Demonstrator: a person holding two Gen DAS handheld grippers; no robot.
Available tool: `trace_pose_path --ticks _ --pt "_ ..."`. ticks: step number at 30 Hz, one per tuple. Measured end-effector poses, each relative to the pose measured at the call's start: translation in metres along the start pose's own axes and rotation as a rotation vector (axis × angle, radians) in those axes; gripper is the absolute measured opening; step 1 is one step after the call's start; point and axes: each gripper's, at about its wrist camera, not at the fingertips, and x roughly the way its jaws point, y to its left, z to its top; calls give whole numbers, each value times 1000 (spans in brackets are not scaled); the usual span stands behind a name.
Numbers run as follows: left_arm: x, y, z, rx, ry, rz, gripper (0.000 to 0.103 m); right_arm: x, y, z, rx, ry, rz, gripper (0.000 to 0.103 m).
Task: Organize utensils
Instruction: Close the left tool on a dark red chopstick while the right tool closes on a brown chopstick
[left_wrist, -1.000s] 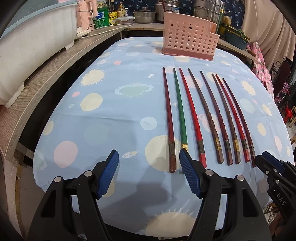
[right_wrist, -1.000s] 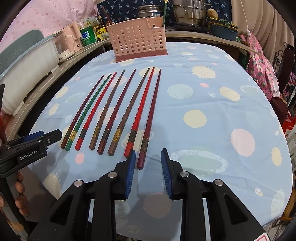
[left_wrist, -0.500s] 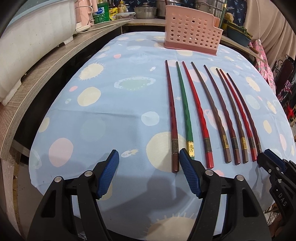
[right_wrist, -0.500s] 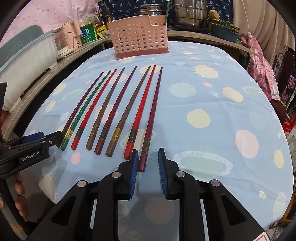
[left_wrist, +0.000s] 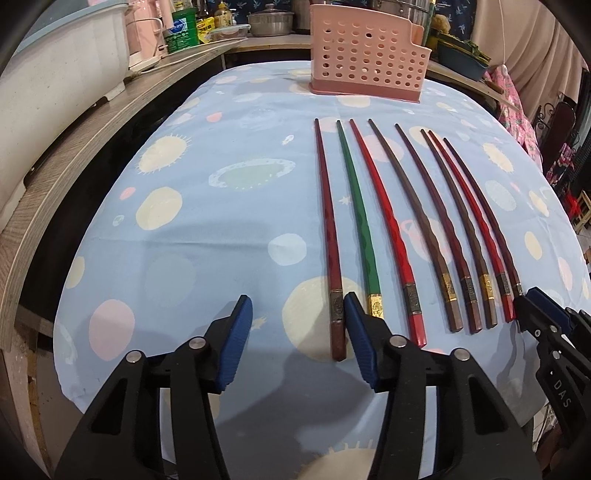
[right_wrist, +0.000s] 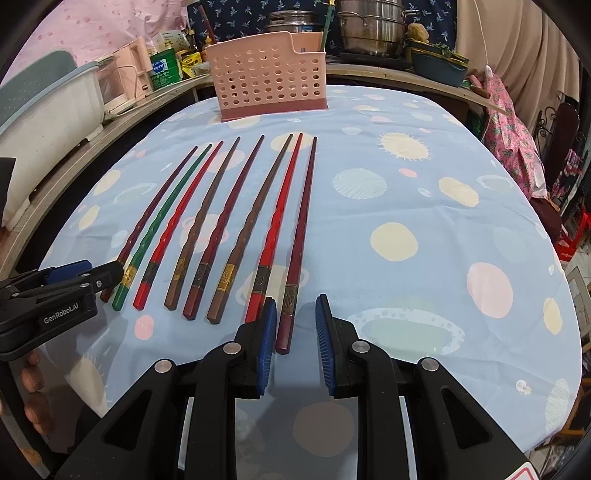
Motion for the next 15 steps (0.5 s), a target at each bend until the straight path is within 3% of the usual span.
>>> trace_pose_path --ticks 4,15 --pt "1 -1 3 17 5 -15 40 1 1 0 21 -5 -12 21" --pt "0 0 1 4 -3 -3 34 1 0 1 -1 -3 -6 20"
